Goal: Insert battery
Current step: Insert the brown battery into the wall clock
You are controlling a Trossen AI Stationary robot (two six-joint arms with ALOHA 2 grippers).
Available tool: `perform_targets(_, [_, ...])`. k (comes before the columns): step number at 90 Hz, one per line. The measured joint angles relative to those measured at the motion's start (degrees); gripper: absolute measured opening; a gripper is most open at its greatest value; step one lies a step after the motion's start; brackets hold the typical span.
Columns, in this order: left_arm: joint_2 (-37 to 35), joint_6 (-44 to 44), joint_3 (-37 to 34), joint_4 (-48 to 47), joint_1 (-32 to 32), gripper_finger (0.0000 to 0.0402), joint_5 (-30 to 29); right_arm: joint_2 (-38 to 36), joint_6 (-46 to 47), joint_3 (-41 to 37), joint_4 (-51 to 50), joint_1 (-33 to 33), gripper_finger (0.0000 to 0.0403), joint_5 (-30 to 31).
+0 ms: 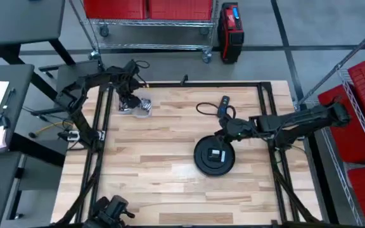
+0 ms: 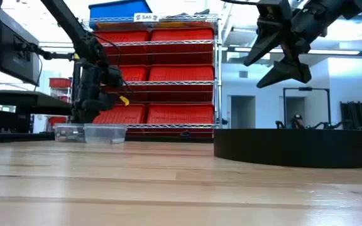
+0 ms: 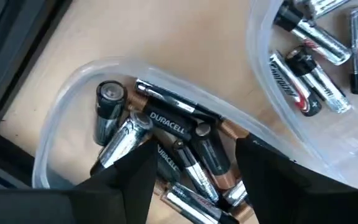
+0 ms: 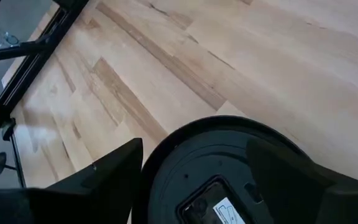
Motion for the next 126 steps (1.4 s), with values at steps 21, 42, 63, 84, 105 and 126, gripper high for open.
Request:
perform_targets(21, [0.0, -2.7, -2.4, -0.8, 0.0, 0.0166, 0.0, 0.0, 0.0, 0.0, 0.0, 0.0, 0.0276, 0.0])
perform_targets(42, [0.0, -4.3, -5.9, 2.1, 0.0, 0.0164, 0.1, 0.0, 0.0, 0.0, 0.0, 0.0, 0.0276, 0.0])
perform_targets(63, [0.0, -4.3, -5.0, 2.6, 0.0, 0.0164, 0.0, 0.0, 0.0, 0.0, 0.0, 0.0, 0.0276, 0.0])
perform_targets(84, [-1.3, -4.5, -4.9, 3.0, 0.0, 0.0164, -0.1, 0.0, 0.0, 0.0, 0.0, 0.0, 0.0276, 0.0])
perform_targets(105, [-1.9, -4.4, -4.9, 3.2, 0.0, 0.0164, -0.1, 0.0, 0.0, 0.0, 0.0, -0.6, 0.0276, 0.0])
perform_targets(126, [-1.9, -1.8, -4.9, 4.4, -0.2, 0.016, 0.5, 0.0, -0.1, 0.0, 0.0, -1.8, 0.0276, 0.0])
